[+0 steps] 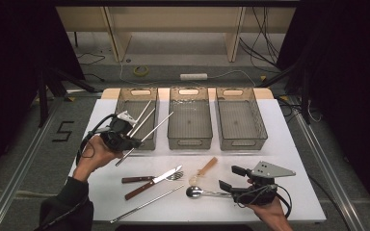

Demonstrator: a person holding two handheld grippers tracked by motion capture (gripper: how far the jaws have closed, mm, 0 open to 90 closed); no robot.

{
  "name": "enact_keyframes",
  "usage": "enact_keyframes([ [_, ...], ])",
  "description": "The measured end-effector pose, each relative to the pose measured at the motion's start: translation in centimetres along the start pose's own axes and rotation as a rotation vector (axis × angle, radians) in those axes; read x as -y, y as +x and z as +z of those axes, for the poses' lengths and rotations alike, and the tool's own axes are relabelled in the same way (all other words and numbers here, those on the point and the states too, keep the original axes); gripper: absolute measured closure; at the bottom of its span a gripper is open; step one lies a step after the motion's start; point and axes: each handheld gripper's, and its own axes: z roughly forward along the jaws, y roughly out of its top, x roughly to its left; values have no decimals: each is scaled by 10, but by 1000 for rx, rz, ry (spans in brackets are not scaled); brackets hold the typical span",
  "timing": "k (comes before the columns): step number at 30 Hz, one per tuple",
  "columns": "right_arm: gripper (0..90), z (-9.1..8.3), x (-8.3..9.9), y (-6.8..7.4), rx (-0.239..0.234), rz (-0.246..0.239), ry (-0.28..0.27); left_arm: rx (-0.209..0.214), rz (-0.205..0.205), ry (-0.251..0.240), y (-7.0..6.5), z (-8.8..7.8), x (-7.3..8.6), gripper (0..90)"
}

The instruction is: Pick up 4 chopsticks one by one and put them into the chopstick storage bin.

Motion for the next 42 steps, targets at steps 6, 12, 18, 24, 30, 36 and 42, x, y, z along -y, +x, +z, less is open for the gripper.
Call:
enact_keyframes([
  [6, 280, 0, 0, -1, 0, 4, -3, -39, -42, -20, 21, -1, -11, 848],
  [12, 280, 0, 0, -1, -1, 3, -3, -62, -90, -32, 36, 5, -19, 849],
  [18, 279, -1, 0, -1, 0, 4, -3, -64, -112, -33, 46, 8, -22, 848],
  [24, 280, 0, 0, -1, -2, 5, -4, -78, -129, -35, 56, 13, -27, 849],
  [30, 280, 0, 1, -1, -2, 9, -3, -91, -152, -41, 65, 16, -31, 849],
  [36, 279, 0, 1, -1, -3, 11, -2, -95, -176, -44, 73, 20, -33, 848],
  [42, 280, 0, 1, -1, -4, 10, -2, -104, -201, -48, 83, 24, -32, 848],
])
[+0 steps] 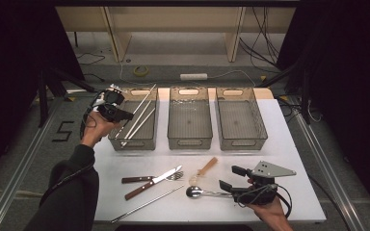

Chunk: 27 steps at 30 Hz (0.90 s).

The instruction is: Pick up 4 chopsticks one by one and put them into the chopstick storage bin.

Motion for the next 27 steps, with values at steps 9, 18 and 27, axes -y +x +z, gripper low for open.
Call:
enact_keyframes([
  [9, 280, 0, 0, 0, -1, -1, 0, -37, -37, -23, 13, 5, -1, 848],
  [18, 279, 0, 0, 0, -3, -2, 1, -70, -61, -30, 23, 14, 4, 848],
  [27, 279, 0, 0, 0, -3, -4, 1, -68, -79, -22, 25, 25, 9, 847],
])
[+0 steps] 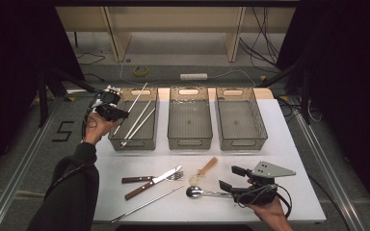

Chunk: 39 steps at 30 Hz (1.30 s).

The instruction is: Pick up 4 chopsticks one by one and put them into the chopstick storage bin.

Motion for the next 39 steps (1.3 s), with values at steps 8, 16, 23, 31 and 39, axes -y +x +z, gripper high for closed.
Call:
enact_keyframes([
  [8, 279, 0, 0, 0, -1, 0, 1, 4, -14, 8, 1, 7, 4, 846],
  [16, 279, 0, 0, 0, -1, 1, 1, 0, -29, 23, 2, 12, 7, 831],
  [23, 279, 0, 0, 0, 1, 4, 0, 70, -57, -4, -5, -2, 11, 620],
  [31, 280, 0, 0, 0, 1, 2, 1, 129, -16, -23, -35, -25, 31, 433],
  [39, 280, -1, -1, 2, 0, -3, -1, 144, 49, 8, -57, -38, 50, 317],
])
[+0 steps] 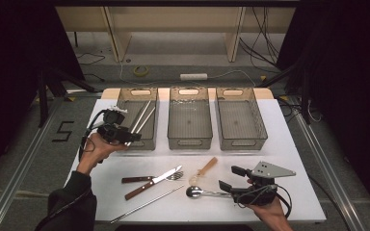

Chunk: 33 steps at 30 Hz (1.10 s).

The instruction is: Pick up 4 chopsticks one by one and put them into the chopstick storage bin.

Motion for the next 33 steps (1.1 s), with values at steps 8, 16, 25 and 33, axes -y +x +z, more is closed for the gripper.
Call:
enact_keyframes([
  [8, 280, 0, 0, 1, 1, -7, 0, 18, 47, 13, -20, -7, 12, 265],
  [16, 280, -1, 0, 2, -2, -16, 2, 36, 80, 32, -39, -11, 23, 234],
  [25, 279, -1, 0, 2, -5, -14, 6, 62, 124, 53, -58, -15, 38, 214],
  [33, 280, 0, -1, 3, -12, -19, 14, 86, 171, 97, -74, -14, 51, 213],
])
